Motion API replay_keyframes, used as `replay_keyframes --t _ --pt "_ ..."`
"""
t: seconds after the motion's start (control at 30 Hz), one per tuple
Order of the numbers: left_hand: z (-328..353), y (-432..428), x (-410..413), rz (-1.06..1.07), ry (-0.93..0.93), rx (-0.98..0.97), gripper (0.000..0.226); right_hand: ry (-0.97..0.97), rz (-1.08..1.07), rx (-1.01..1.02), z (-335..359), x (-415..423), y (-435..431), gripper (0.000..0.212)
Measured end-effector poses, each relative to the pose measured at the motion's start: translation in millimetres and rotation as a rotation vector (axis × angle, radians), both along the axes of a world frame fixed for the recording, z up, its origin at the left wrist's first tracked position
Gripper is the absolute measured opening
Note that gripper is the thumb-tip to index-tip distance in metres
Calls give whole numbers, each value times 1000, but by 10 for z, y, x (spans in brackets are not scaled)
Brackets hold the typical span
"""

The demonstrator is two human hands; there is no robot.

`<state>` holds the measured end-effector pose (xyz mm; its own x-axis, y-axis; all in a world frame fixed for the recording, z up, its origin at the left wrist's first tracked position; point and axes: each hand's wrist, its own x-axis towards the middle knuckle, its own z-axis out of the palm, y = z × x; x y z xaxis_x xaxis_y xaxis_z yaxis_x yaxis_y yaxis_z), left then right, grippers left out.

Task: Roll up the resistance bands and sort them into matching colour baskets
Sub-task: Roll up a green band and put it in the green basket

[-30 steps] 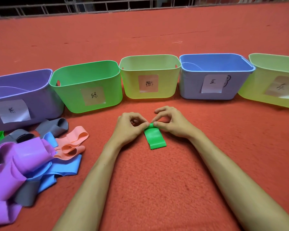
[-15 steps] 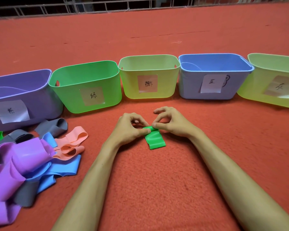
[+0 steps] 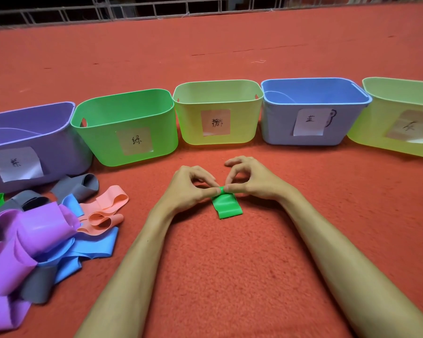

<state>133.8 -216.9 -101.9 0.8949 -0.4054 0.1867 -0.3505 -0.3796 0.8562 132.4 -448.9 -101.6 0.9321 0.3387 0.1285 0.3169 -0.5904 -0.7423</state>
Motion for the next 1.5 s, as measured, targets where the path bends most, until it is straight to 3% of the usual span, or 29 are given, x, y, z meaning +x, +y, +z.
replay_keyframes --t 0.17,0.33,0.53,0.63,0.87,1.1,1.33,1.5 --pt "-25 -30 -29 42 -30 -59 13 4 -16 46 14 -15 5 4" --pt "-76 -40 -14 103 -40 -114 15 -49 -44 43 -28 -8 18 15" --pt "-46 -17 2 71 12 -63 15 -23 -34 56 -7 -18 8 8" --pt "-9 -27 -17 74 4 -28 5 -25 -27 51 -9 -15 18 11" --pt "-3 -2 3 65 19 11 9 42 25 47 30 -14 -24 19" --pt "-2 12 20 2 39 40 13 69 -6 66 84 -43 -27 5" --pt "-39 -17 -14 50 -6 -104 17 7 -14 83 51 -41 -10 4" --pt "-59 -26 0 80 -15 -141 18 -90 -73 136 -48 -23 47 19"
